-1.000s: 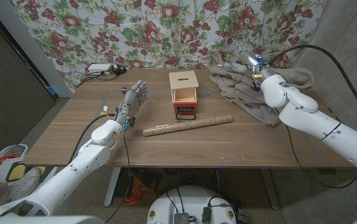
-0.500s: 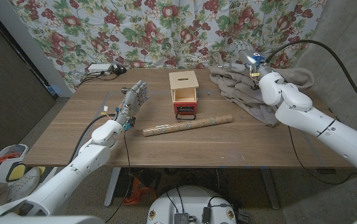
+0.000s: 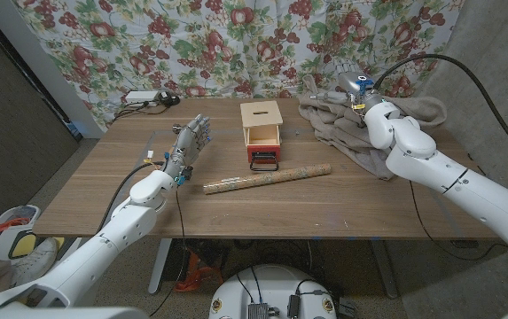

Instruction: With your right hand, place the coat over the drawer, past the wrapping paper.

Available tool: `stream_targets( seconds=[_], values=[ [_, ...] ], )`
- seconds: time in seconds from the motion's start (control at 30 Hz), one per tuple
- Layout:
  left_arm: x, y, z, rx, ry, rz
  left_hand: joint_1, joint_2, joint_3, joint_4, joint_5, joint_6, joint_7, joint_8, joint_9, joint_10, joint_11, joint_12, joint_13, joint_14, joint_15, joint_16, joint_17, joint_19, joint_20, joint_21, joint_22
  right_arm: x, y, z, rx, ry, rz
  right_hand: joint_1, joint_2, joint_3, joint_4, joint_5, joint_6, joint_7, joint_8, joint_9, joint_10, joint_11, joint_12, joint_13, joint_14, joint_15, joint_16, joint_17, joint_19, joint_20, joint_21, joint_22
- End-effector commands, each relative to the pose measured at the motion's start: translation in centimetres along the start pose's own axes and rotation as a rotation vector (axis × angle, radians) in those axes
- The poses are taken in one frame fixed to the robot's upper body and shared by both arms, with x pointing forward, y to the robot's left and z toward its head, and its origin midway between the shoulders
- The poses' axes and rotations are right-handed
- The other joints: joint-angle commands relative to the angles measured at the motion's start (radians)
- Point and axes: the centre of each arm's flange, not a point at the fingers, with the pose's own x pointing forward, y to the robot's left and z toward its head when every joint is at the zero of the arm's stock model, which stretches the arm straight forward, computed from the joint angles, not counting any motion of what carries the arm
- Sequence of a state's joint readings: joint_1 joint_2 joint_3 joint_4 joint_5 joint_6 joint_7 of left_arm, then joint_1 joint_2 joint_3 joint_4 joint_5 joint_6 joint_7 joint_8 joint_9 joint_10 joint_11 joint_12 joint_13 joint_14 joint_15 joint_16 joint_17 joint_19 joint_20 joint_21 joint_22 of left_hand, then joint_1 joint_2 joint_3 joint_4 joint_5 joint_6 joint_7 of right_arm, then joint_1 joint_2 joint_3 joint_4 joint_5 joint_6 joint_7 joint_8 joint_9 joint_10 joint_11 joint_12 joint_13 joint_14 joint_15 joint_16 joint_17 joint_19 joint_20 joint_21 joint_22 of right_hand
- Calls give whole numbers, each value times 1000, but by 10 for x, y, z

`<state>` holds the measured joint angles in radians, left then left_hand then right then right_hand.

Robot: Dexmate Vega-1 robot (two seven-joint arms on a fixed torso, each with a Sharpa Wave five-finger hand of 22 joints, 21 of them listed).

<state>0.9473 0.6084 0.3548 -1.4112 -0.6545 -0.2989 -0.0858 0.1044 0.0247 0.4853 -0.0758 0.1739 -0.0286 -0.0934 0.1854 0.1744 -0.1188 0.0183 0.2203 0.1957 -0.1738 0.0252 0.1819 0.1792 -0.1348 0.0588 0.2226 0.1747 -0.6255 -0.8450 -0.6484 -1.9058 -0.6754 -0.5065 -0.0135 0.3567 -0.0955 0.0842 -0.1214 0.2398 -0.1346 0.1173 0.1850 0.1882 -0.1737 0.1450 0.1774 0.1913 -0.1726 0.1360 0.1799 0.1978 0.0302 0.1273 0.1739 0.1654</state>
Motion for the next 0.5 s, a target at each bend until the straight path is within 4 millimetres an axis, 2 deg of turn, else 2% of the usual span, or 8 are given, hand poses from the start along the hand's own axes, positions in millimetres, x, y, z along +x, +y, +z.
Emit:
stream_targets(
  seconds=[0.03, 0.5],
  values=[
    [-1, 4, 4, 7, -6, 7, -6, 3, 5, -7, 2, -14, -7, -3, 4, -8, -2, -3, 1, -67, -5, 0, 2, -1, -3, -6, 1, 8, 3, 4, -41, 32, 17, -3, -2, -8, 2, 3, -20, 0, -3, 4, -69, 14, 1, 3, -123, 12, -1, 4, -16, 5, 1, 2],
    [-1, 8, 5, 6, -6, 4, -6, 5, 5, -10, 2, -9, -6, 0, 4, -2, 1, 0, 1, -67, -5, 1, 2, 0, -2, -9, 2, 20, 10, 3, -72, 63, 55, -1, 0, -10, 3, 6, -35, 7, -4, 4, -70, 10, 7, 3, -126, 6, 5, 4, -14, 2, 6, 2]
  ],
)
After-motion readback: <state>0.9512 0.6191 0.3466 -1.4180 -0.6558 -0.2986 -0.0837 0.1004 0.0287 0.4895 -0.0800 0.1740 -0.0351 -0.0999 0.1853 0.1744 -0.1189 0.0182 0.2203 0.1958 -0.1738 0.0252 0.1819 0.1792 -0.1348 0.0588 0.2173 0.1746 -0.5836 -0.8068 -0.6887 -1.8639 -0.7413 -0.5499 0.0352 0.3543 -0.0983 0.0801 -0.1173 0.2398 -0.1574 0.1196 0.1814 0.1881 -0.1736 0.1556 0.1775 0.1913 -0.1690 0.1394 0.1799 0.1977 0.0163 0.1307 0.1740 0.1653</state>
